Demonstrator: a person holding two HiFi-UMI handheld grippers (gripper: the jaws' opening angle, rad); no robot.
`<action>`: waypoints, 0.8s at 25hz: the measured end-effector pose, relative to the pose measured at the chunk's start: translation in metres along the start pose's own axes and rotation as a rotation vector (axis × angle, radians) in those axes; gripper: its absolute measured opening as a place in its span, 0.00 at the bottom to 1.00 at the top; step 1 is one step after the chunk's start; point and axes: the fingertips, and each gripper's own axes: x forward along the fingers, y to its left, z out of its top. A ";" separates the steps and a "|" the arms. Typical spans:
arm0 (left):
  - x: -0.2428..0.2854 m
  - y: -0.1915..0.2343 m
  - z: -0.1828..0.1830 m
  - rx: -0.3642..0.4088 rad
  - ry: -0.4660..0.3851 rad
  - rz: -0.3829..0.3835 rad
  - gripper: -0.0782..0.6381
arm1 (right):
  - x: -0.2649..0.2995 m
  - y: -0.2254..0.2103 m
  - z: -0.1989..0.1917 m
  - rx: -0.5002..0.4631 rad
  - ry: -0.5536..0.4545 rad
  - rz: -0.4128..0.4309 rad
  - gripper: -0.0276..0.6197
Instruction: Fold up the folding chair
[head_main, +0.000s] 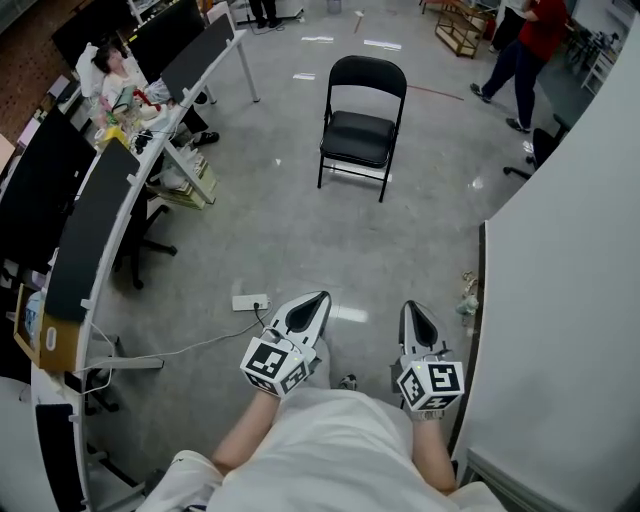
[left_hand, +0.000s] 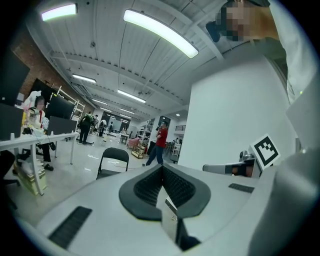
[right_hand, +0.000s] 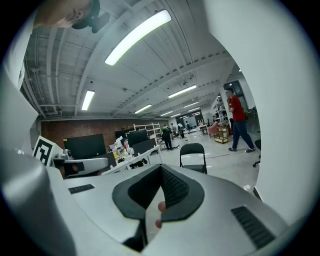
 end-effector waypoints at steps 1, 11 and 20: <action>0.007 0.008 0.003 -0.003 -0.003 0.000 0.12 | 0.010 -0.002 0.003 -0.002 0.002 -0.003 0.05; 0.090 0.095 0.023 -0.008 0.041 -0.075 0.12 | 0.130 -0.006 0.036 -0.010 0.026 -0.025 0.05; 0.132 0.166 0.045 0.026 0.064 -0.129 0.12 | 0.218 0.004 0.049 -0.004 0.034 -0.048 0.05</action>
